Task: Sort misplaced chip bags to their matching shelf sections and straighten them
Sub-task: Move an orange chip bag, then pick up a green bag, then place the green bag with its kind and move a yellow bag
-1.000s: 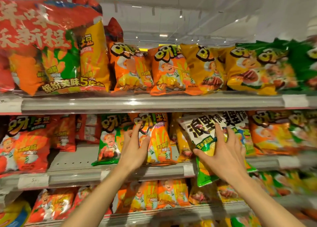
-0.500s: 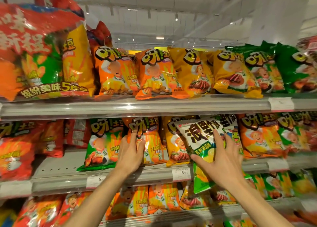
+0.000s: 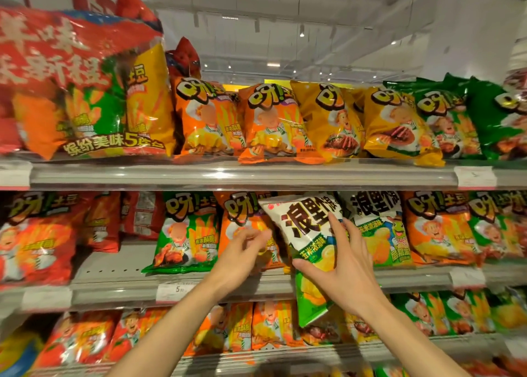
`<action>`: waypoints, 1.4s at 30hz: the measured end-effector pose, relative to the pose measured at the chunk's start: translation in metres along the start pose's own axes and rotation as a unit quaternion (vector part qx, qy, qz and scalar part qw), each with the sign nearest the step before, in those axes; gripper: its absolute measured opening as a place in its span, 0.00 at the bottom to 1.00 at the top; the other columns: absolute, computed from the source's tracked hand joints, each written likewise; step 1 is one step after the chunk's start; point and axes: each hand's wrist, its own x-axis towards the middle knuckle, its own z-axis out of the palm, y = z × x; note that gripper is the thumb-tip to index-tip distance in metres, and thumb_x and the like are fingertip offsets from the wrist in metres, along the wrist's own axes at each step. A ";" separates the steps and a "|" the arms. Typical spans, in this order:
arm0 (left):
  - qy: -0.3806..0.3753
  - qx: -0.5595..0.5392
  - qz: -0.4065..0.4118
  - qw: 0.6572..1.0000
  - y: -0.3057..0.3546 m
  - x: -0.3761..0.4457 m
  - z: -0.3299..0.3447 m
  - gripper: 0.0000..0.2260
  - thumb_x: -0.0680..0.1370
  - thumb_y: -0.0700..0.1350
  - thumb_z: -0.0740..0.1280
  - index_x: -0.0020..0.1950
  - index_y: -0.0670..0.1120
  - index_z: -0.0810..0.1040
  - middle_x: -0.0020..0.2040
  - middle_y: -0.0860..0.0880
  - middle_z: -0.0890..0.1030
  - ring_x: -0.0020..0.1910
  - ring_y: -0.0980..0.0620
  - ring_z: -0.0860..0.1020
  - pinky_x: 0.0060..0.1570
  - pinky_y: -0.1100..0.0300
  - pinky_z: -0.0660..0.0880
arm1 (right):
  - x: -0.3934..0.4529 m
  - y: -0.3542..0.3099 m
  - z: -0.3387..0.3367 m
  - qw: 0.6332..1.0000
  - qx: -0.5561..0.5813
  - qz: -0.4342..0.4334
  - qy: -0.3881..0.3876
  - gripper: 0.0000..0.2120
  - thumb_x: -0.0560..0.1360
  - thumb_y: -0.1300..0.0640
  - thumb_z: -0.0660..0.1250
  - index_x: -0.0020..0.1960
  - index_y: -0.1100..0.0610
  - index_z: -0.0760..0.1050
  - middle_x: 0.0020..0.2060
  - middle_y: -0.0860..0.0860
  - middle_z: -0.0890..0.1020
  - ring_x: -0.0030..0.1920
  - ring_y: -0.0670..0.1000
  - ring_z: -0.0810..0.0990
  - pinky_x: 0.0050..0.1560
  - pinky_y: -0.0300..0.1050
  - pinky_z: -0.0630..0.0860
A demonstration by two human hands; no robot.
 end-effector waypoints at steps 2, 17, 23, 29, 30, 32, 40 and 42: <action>-0.034 -0.096 -0.033 0.994 0.002 0.000 0.002 0.34 0.70 0.72 0.65 0.68 0.53 0.70 0.61 0.52 0.79 0.55 0.58 0.81 0.58 0.54 0.79 | -0.003 -0.013 0.008 1.000 0.008 -0.023 -0.016 0.54 0.63 0.22 0.62 0.79 0.41 0.42 0.78 0.46 0.49 0.77 0.52 0.51 0.76 0.56 0.56; 0.038 -0.227 -0.008 0.973 -0.023 -0.025 -0.026 0.07 0.79 0.45 0.67 0.57 0.52 0.75 0.47 0.57 0.86 0.41 0.65 0.83 0.35 0.72 0.75 | 0.005 -0.040 0.025 0.975 0.188 0.015 -0.115 0.43 0.71 0.28 0.60 0.80 0.43 0.49 0.78 0.40 0.57 0.75 0.41 0.57 0.73 0.42 0.57; 0.030 -0.204 0.023 0.978 -0.005 -0.041 -0.001 0.08 0.80 0.45 0.65 0.48 0.58 0.71 0.35 0.70 0.82 0.41 0.72 0.80 0.34 0.77 0.72 | 0.007 -0.017 0.018 0.946 0.265 0.083 -0.167 0.53 0.65 0.19 0.56 0.80 0.48 0.53 0.78 0.45 0.61 0.77 0.48 0.61 0.77 0.53 0.57; 0.028 -0.222 0.023 0.974 0.027 -0.051 0.059 0.25 0.78 0.51 0.67 0.73 0.51 0.66 0.57 0.63 0.75 0.50 0.67 0.75 0.50 0.70 0.69 | -0.006 0.032 -0.029 0.934 0.306 0.101 -0.154 0.52 0.68 0.22 0.59 0.81 0.51 0.50 0.78 0.46 0.59 0.77 0.49 0.60 0.78 0.53 0.56; 0.030 -0.206 0.018 0.978 0.035 -0.053 0.074 0.27 0.77 0.52 0.68 0.74 0.49 0.65 0.59 0.62 0.75 0.53 0.64 0.76 0.53 0.68 0.69 | -0.008 0.045 -0.041 0.934 0.308 0.103 -0.152 0.50 0.70 0.25 0.58 0.81 0.52 0.47 0.79 0.47 0.57 0.78 0.49 0.57 0.78 0.51 0.54; 0.027 -0.193 0.024 0.981 0.050 -0.052 0.112 0.15 0.77 0.51 0.67 0.62 0.53 0.72 0.51 0.63 0.82 0.47 0.67 0.79 0.47 0.71 0.72 | -0.015 0.074 -0.068 0.935 0.303 0.107 -0.148 0.50 0.71 0.25 0.57 0.81 0.52 0.46 0.80 0.46 0.54 0.78 0.49 0.55 0.77 0.49 0.53; -0.039 -0.191 0.023 0.981 0.112 -0.040 0.309 0.09 0.78 0.52 0.66 0.58 0.55 0.75 0.54 0.59 0.82 0.46 0.61 0.80 0.45 0.63 0.73 | -0.043 0.240 -0.195 0.943 0.279 0.152 -0.099 0.47 0.73 0.27 0.56 0.81 0.52 0.45 0.80 0.48 0.53 0.79 0.51 0.56 0.76 0.51 0.54; -0.070 -0.179 0.021 0.981 0.129 -0.038 0.358 0.22 0.75 0.60 0.67 0.65 0.53 0.71 0.59 0.58 0.78 0.53 0.57 0.78 0.50 0.62 0.72 | -0.050 0.278 -0.226 0.939 0.283 0.175 -0.082 0.49 0.71 0.26 0.57 0.81 0.52 0.46 0.80 0.48 0.55 0.78 0.51 0.57 0.76 0.52 0.55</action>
